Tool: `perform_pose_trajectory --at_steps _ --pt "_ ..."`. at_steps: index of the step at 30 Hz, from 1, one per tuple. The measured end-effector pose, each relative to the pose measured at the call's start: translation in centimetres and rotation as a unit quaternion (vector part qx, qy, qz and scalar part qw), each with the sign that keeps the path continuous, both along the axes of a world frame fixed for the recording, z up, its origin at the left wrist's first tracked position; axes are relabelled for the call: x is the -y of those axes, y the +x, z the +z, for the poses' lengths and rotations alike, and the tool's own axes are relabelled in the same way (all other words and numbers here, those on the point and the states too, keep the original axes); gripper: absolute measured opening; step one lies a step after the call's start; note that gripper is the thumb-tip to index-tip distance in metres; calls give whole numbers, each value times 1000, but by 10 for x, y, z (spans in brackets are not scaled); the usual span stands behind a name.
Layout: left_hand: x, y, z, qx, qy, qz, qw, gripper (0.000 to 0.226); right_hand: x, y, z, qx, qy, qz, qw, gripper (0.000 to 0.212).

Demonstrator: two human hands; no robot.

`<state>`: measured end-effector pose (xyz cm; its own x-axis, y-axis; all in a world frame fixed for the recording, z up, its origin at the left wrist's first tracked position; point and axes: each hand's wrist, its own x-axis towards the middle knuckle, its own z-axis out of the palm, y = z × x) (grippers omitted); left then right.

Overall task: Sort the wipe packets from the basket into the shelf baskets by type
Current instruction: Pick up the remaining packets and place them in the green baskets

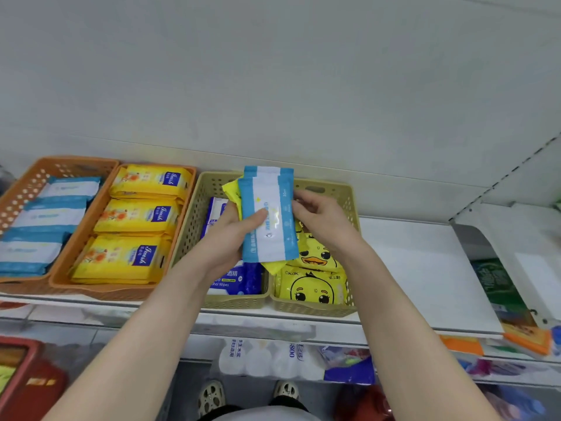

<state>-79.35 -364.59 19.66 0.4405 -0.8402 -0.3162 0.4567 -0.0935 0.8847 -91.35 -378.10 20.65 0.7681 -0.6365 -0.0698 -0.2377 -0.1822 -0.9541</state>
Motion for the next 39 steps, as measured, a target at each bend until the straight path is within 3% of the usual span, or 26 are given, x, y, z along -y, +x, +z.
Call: perform_pose_trajectory --at_steps 4,9,13,19,24,27,29,33,36,39 --pt "1 0 -1 47 17 -34 998 57 2 -2 -4 -3 -1 2 1000 26" --pt "2 0 -3 22 20 -4 1000 52 3 -8 -3 -43 196 40 979 27" --pt "5 -4 0 30 31 -25 999 45 2 -3 -8 2 153 -42 987 21" --pt "6 -5 -3 -44 30 2 999 43 7 0 -5 52 133 -161 977 34" --pt "10 3 -3 -36 36 43 998 43 8 -5 -6 88 131 -195 968 17" --pt "10 4 -4 -10 46 30 998 44 8 -10 -1 46 104 -107 988 34" --pt "10 3 -6 11 62 36 997 42 7 -12 0 22 85 -88 992 29" --pt "9 4 -8 26 77 81 993 35 12 -18 -4 34 104 -185 977 14" --pt "2 11 -9 -1 66 119 991 31 22 -30 -3 15 92 -242 966 29" --pt "-7 18 -9 -6 52 132 990 16 23 -47 -2 -51 -9 -243 969 38"
